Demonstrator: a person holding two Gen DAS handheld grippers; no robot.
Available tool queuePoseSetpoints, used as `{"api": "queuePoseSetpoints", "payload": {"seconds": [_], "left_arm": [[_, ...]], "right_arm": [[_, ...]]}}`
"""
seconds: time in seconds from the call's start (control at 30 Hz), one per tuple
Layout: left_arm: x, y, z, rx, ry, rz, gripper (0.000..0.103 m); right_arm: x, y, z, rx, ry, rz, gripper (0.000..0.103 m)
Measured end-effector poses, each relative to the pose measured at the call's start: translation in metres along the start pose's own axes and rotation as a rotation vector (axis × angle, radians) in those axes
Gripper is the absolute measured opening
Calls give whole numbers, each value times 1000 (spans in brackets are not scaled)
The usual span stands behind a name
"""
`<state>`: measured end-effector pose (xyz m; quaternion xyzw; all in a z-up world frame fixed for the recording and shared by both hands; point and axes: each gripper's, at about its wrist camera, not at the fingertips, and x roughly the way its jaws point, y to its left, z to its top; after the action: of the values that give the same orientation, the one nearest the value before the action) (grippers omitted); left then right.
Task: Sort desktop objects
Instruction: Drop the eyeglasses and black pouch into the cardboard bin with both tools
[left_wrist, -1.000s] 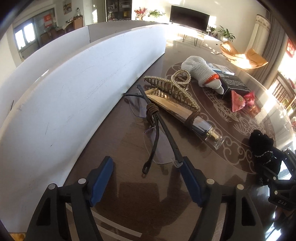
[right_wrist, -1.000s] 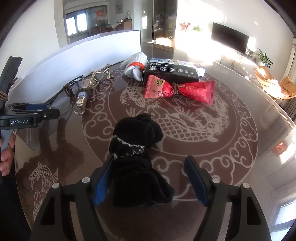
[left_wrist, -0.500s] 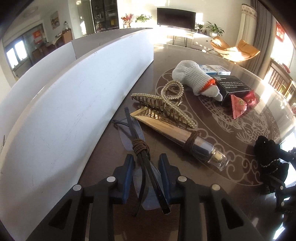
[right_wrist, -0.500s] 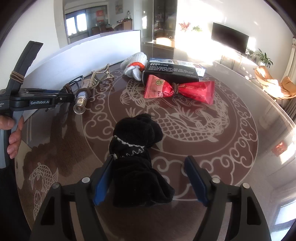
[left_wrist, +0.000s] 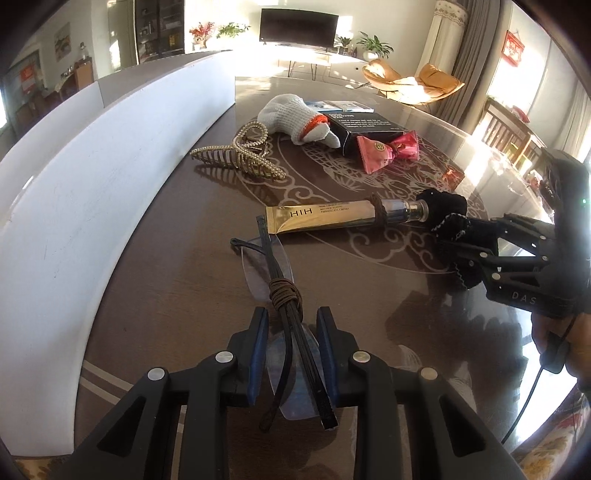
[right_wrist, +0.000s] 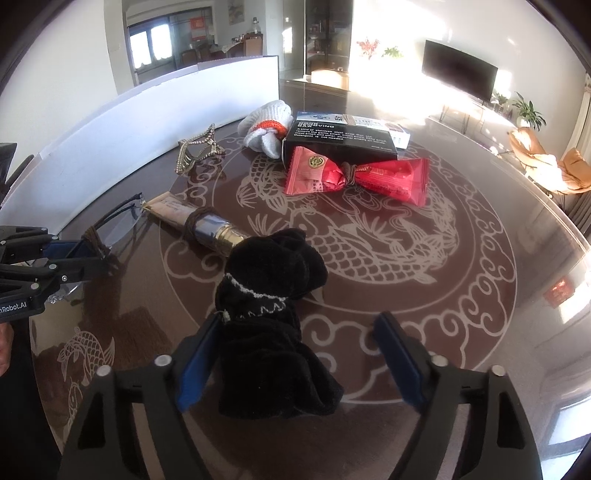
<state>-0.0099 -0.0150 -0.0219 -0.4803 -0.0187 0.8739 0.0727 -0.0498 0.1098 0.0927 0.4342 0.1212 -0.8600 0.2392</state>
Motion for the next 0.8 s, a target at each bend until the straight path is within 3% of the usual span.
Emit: {"api": "queuePoseSetpoints", "payload": {"seconds": [0.03, 0.07, 0.27, 0.57, 0.7, 0.8], "left_arm": [[-5, 1, -1, 1, -2, -6, 10], [-11, 3, -3, -1, -9, -20, 10], [-33, 17, -17, -32, -39, -52, 10], [-79, 34, -23, -102, -135, -85, 10], [-116, 63, -6, -162, -201, -86, 10], [-141, 101, 11, -212, -248, -23, 10]], "right_arm": [[-3, 2, 2, -5, 4, 21, 34], [-5, 4, 5, -13, 12, 14, 33], [-36, 3, 8, -38, 30, -7, 33], [-59, 8, 2, 59, -2, 86, 33], [-60, 32, 26, 49, -28, 141, 33], [-63, 58, 67, 29, -80, 206, 33]]}}
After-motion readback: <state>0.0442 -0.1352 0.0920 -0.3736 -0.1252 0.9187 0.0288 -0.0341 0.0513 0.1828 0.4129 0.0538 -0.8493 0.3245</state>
